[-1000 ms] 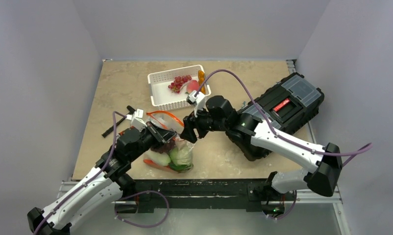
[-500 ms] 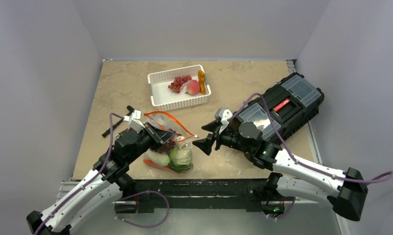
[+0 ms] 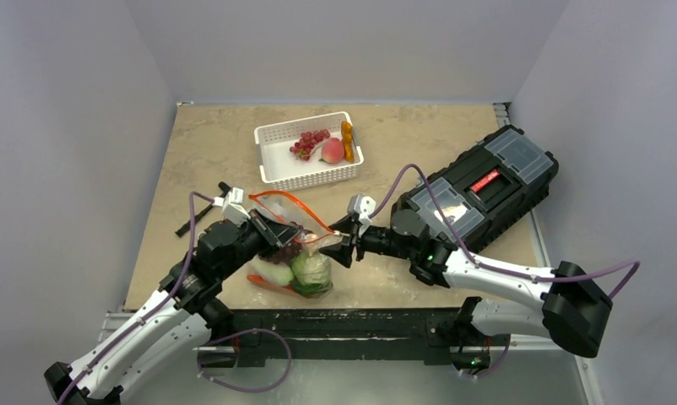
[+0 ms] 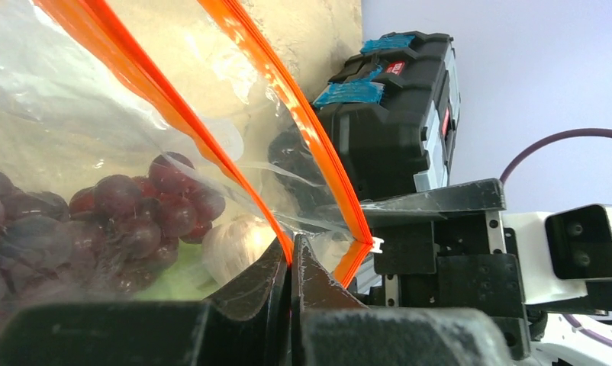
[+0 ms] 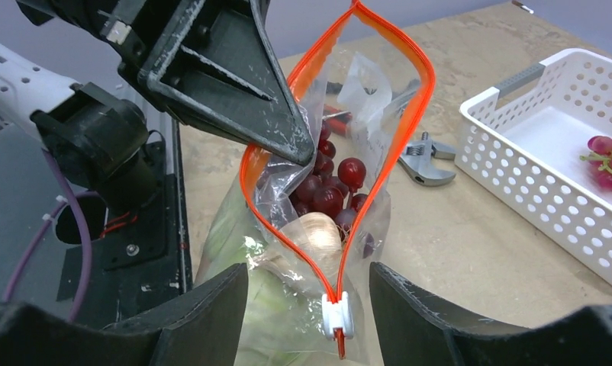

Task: Place the food in the zip-top bag and seal the zipper
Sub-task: Zip the zipper food storage bag at the center of the board.

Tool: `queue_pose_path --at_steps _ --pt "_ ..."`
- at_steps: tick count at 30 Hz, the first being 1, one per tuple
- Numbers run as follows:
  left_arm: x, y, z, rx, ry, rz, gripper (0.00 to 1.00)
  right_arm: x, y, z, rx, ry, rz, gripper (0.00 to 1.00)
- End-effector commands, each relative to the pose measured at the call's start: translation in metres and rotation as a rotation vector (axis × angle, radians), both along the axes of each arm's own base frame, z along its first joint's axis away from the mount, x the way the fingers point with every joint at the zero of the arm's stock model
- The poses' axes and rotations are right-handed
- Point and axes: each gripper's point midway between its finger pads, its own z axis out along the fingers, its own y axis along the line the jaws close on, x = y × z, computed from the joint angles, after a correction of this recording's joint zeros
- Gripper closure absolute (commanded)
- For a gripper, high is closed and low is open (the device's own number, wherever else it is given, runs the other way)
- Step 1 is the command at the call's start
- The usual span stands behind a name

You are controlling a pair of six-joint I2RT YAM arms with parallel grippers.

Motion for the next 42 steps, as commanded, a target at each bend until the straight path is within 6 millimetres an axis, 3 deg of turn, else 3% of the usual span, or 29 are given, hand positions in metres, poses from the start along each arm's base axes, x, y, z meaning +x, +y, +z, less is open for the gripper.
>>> queue_pose_path --at_steps 1,3,5,6,9,14,17,22,27,34,37,42 --pt "-0.001 0.0 0.032 -0.017 -0.077 -0.018 1.0 0.009 0.011 0.039 0.091 -0.109 0.003 0.43" --pt "-0.002 0.001 0.033 -0.005 -0.082 -0.023 1.0 0.014 0.009 0.044 0.112 -0.118 -0.03 0.53" --pt "-0.003 0.003 0.034 0.019 -0.092 -0.029 0.99 0.019 0.011 0.048 0.121 -0.1 -0.056 0.87" --pt "-0.004 0.004 0.035 0.036 -0.106 -0.034 0.95 0.021 0.013 0.047 0.113 -0.087 -0.059 1.0" --pt "-0.008 0.02 0.045 0.149 -0.197 -0.038 0.72 0.022 0.02 0.048 0.107 -0.045 -0.052 1.0" --pt "-0.017 0.074 0.092 0.464 -0.434 0.007 0.32 0.027 0.015 0.076 0.196 -0.082 -0.089 1.0" --pt "-0.024 0.07 0.116 0.63 -0.655 -0.138 0.16 0.018 0.028 0.073 0.119 -0.11 0.019 1.0" --pt "-0.058 0.024 0.128 0.782 -0.994 -0.655 0.15 0.01 0.042 0.067 0.036 -0.108 0.127 1.0" --pt "-0.06 0.003 0.091 0.906 -1.094 -1.003 0.11 0.005 0.042 0.067 0.038 -0.111 0.158 1.0" --pt "-0.029 -0.017 0.046 0.976 -1.063 -1.101 0.09 0.002 0.041 0.066 0.019 -0.11 0.197 1.0" --pt "-0.02 -0.023 0.042 0.978 -1.095 -1.072 0.09 0.0 0.041 0.063 0.01 -0.109 0.213 1.0" --pt "-0.02 -0.025 0.029 0.973 -1.111 -1.082 0.15 -0.003 0.042 0.057 -0.003 -0.098 0.23 1.0"
